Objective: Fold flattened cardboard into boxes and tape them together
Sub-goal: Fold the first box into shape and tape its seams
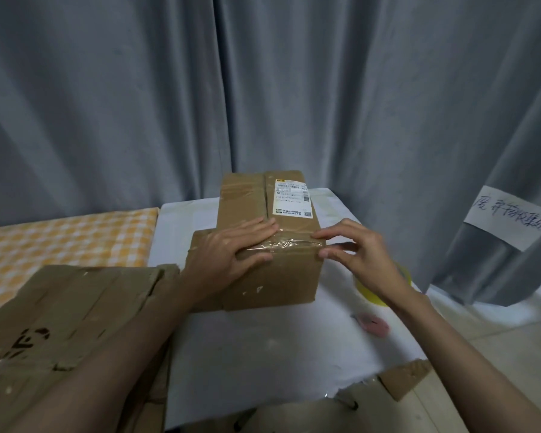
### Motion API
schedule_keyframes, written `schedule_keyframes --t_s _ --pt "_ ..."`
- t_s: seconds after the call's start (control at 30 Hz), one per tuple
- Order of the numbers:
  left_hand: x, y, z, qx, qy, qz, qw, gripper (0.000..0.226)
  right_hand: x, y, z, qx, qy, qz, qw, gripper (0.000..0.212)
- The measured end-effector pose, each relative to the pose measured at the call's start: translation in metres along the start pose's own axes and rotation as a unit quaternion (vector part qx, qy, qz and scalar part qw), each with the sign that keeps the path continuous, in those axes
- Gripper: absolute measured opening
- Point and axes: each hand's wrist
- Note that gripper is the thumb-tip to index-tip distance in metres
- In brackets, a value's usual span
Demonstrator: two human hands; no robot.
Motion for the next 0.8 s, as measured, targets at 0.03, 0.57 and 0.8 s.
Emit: schedule_keyframes --t_s 0.03,0.57,0.8 --pt "-0.002 0.002 -0.002 -0.007 0.000 -0.005 1.000 0.056 -0.005 -0.001 -0.002 0.005 0.008 0.003 1.000 0.028" --pt "0.013 -0.057 -0.011 -0.339 -0.201 -0.196 0.898 0.052 0.014 0.013 -0.006 -0.011 -0.101 -0.017 0.995 0.023" --pt "-0.001 -0.033 -0.002 -0.347 -0.242 -0.222 0.878 0.034 0.020 0.034 -0.020 -0.084 -0.078 -0.077 0.990 0.023"
Point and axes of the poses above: each hand's wrist, its own z-axis towards the middle knuckle, its own x-axis out of the palm, y = z × x, and after that the axes turned 6 degrees about -x, right-handed
